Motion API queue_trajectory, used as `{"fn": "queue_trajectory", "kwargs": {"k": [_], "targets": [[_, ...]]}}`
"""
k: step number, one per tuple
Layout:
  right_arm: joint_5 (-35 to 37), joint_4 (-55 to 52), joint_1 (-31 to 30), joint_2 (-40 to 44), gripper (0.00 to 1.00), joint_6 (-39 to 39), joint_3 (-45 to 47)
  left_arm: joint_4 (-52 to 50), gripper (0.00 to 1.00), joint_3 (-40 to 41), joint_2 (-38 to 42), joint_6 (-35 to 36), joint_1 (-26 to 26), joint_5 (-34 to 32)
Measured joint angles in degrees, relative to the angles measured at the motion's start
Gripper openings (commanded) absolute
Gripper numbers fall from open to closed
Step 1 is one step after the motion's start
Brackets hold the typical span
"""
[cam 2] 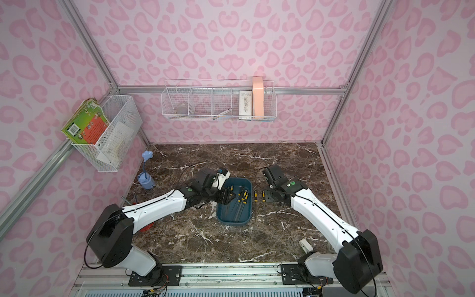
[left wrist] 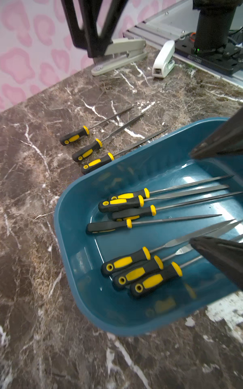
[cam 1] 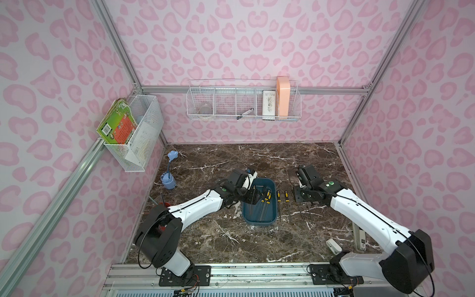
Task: Take the file tool out of the storage box
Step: Place the file tool at the center of the board.
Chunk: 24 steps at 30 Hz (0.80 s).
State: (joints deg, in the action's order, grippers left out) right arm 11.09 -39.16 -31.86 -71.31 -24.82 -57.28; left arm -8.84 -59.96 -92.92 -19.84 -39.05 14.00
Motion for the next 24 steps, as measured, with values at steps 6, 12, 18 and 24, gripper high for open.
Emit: {"fn": "queue_trajectory", "kwargs": {"k": [6, 12, 18, 24], "targets": [[-3.28, 14.03, 1.44, 8.22, 0.34, 1.25, 9.2, -5.77, 0.55, -10.51, -10.86, 0.07, -3.87, -6.75], [-7.91, 22.69, 5.49, 14.82, 0.35, 2.56, 16.2, -10.88, 0.53, -18.8, -19.43, 0.07, -6.54, -10.86], [-11.74, 26.01, 6.1, 16.09, 0.35, 2.6, 17.57, -14.6, 0.48, -23.37, -23.56, 0.07, -6.75, -14.25], [-13.11, 26.97, 6.16, 15.28, 0.35, 2.58, 18.32, -16.48, 0.46, -26.14, -25.75, 0.28, -6.95, -17.73]]}}
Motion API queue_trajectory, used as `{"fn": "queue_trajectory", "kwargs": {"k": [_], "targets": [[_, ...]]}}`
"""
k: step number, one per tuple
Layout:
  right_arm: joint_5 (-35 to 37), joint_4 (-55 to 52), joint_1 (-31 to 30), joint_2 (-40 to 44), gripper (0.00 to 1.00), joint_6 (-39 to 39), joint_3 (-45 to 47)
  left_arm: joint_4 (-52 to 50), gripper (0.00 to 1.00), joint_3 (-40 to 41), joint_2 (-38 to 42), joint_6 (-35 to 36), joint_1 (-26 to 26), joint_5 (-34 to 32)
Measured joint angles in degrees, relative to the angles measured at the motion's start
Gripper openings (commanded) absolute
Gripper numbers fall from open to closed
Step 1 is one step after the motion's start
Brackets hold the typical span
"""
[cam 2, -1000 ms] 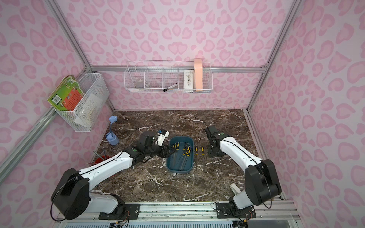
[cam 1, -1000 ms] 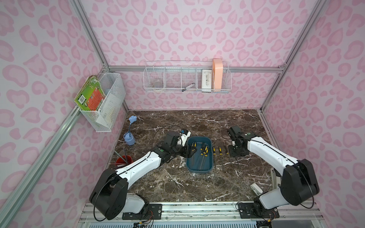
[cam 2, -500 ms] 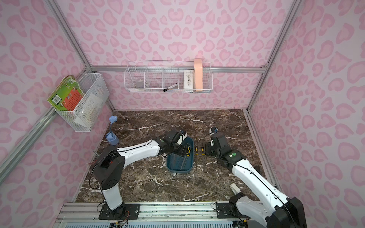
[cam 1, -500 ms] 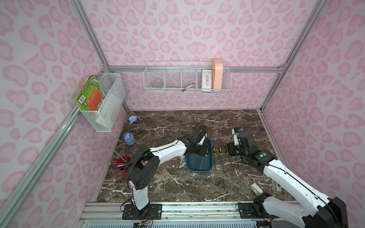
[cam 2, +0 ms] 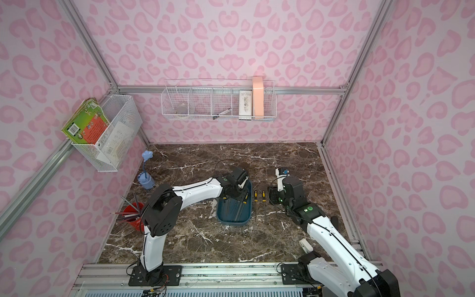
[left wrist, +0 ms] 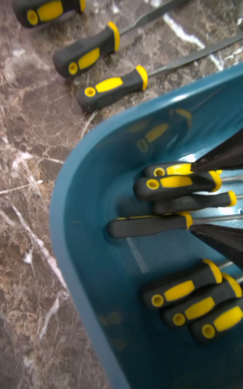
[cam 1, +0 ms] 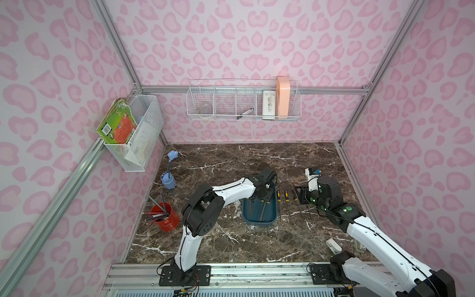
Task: Take the file tool out of the storage box
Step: Place the file tool at the center of the board, then pick up the file tool from the storage box.
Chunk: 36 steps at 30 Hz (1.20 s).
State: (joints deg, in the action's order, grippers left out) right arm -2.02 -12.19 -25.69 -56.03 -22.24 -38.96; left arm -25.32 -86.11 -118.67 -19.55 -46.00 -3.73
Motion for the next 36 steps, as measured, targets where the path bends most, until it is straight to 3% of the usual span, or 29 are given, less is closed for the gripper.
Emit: {"fn": "queue_trajectory", "kwargs": {"k": [3, 19, 36], "targets": [[-0.22, 0.37, 0.0, -0.44, 0.35, 0.0, 0.11, -0.72, 0.32, -0.79, -0.9, 0.02, 0.0, -0.33], [-0.79, 1.16, 0.04, -0.9, 0.35, 0.0, 0.74, -2.58, 0.35, -4.17, -3.54, 0.42, -0.17, -1.79], [-1.38, 2.03, 0.09, -1.68, 0.35, 0.02, 1.14, -1.49, 0.26, -2.49, -1.99, 0.44, -0.13, -5.81]]}}
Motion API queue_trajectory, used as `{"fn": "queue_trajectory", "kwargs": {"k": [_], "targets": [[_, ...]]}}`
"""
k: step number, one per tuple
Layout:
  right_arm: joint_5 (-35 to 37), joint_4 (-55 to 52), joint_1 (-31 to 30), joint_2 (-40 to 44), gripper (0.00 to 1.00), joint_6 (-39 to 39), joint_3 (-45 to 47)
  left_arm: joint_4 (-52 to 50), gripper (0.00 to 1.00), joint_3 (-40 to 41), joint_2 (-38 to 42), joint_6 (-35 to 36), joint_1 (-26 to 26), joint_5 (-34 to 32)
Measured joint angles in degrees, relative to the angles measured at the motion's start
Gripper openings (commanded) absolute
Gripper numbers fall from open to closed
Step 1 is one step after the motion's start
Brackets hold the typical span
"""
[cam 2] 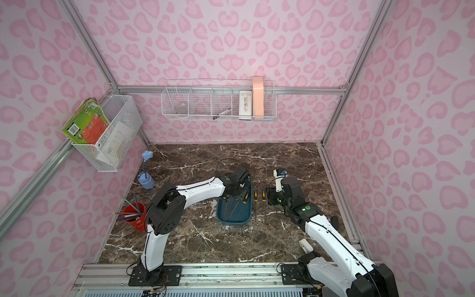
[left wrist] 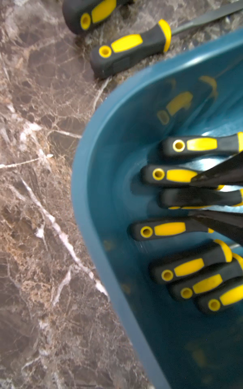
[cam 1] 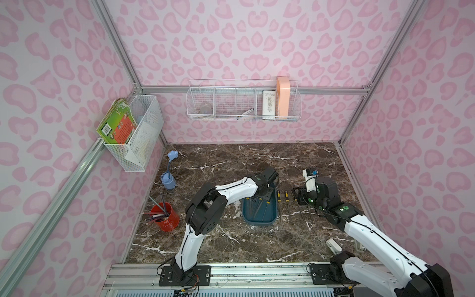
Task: Take the file tool out of the storage box
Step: Pick up the file tool from the storage box.
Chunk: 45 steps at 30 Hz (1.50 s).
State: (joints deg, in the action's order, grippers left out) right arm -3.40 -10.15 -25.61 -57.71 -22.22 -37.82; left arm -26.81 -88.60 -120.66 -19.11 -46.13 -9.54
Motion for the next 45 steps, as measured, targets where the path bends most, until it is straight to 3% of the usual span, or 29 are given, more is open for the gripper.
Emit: {"fn": "queue_trajectory", "kwargs": {"k": [6, 17, 21, 26, 29, 39, 45], "targets": [[-0.26, 0.02, 0.0, -1.01, 0.35, 0.0, 0.0, -0.15, 0.25, -1.57, -1.07, 0.04, 0.09, -0.22], [-0.79, 0.04, 0.09, -1.44, 0.35, 0.02, 0.0, -1.97, 0.32, -3.76, -3.67, 1.07, 0.15, -0.63], [-0.96, 0.04, 0.09, -1.27, 0.35, 0.02, 0.0, -2.91, 0.28, -4.04, -4.2, 1.05, 0.2, -0.61], [-1.29, 0.07, 0.09, -0.68, 0.35, 0.02, 0.0, -3.39, 0.04, -4.04, -4.24, 1.03, 0.2, -0.5], [-1.33, 0.33, 0.09, -0.17, 0.35, 0.02, 0.24, -2.86, 0.01, -3.54, -3.58, 1.05, 0.22, 0.13], [-2.1, 1.7, 0.09, 2.32, 0.35, 0.0, 1.46, -1.09, 0.01, -3.13, 8.31, 1.68, 0.57, 1.01], [-7.3, 6.8, 0.09, 6.56, 0.35, -0.02, 4.7, 7.02, 0.0, 5.46, 22.25, 2.38, 3.23, 7.61]]}}
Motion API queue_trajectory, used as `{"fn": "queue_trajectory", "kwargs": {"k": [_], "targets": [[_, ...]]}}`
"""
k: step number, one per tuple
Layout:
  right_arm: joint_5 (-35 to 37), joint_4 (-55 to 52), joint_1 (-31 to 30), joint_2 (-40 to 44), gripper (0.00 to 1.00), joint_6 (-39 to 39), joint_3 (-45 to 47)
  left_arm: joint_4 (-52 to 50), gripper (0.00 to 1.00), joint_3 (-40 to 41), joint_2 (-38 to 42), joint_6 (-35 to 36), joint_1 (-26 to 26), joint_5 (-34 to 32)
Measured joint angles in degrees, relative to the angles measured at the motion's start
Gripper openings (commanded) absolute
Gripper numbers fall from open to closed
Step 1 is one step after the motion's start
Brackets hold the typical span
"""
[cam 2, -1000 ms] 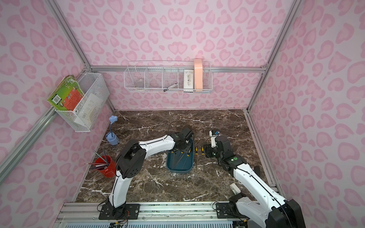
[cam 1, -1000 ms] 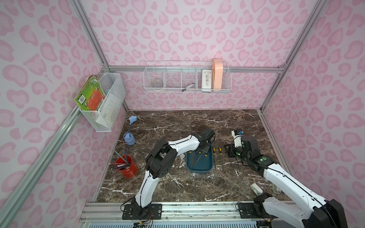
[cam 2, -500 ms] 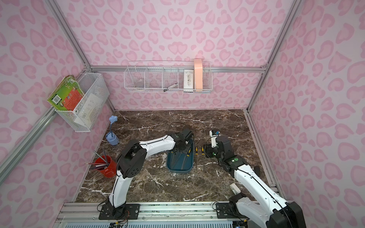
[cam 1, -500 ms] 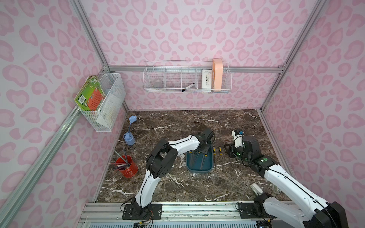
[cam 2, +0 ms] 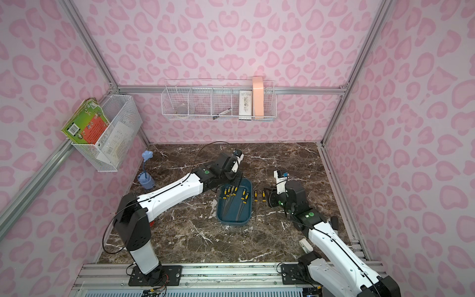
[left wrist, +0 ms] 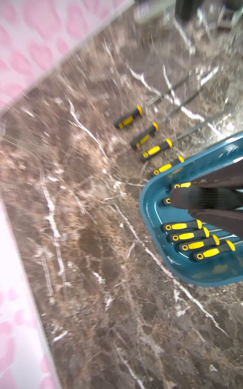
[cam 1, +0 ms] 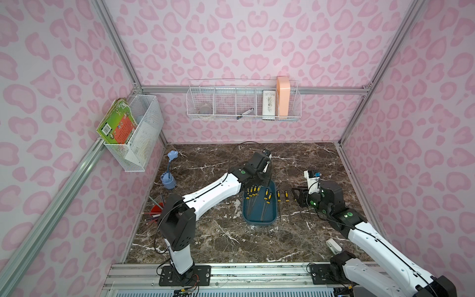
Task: Take the file tool out of the storage box
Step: Pick up the file tool from the storage box.
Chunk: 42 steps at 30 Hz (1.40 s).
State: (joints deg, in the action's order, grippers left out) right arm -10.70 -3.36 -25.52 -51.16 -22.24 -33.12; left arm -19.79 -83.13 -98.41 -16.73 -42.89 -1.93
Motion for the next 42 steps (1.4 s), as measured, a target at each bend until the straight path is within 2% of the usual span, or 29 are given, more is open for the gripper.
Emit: {"fn": "queue_trajectory", "kwargs": {"k": [3, 9, 13, 20, 26, 30, 37, 41, 42], "targets": [[-5.01, 4.68, 0.0, 1.31, 0.37, -0.39, 2.21, 6.71, 0.0, 7.78, 7.96, -1.36, 1.73, 5.42], [-20.92, 19.69, -0.35, 1.49, 0.4, -5.49, 7.19, 24.94, 0.0, 24.83, 22.95, -5.4, 3.15, 15.8], [-29.14, 28.96, -3.34, -1.09, 0.4, -10.23, 8.33, 34.34, 0.0, 31.43, 29.4, -9.11, 3.32, 21.29], [-30.38, 31.1, -14.19, -8.31, 0.4, -9.29, 3.61, 40.81, 0.0, 33.57, 32.61, -10.54, 3.06, 23.87], [-29.94, 31.74, -17.59, -13.94, 0.36, -8.72, 1.29, 41.24, 0.0, 33.0, 31.06, -10.49, 2.97, 24.37], [-29.53, 32.17, -18.23, -15.45, 0.27, -8.11, 0.87, 41.24, 0.0, 32.68, 30.23, -10.27, 2.91, 24.7], [-29.22, 32.65, -18.34, -16.59, 0.0, -7.98, 0.81, 41.22, 0.0, 32.7, 30.01, -9.94, 2.91, 24.63], [-28.63, 32.65, -18.36, -16.65, 0.0, -8.13, 0.81, 41.24, 0.01, 32.7, 29.99, -9.68, 2.91, 24.06], [-28.55, 32.63, -18.34, -16.59, 0.0, -8.13, 0.83, 41.24, 0.08, 32.7, 29.97, -9.66, 2.91, 24.06]]}}
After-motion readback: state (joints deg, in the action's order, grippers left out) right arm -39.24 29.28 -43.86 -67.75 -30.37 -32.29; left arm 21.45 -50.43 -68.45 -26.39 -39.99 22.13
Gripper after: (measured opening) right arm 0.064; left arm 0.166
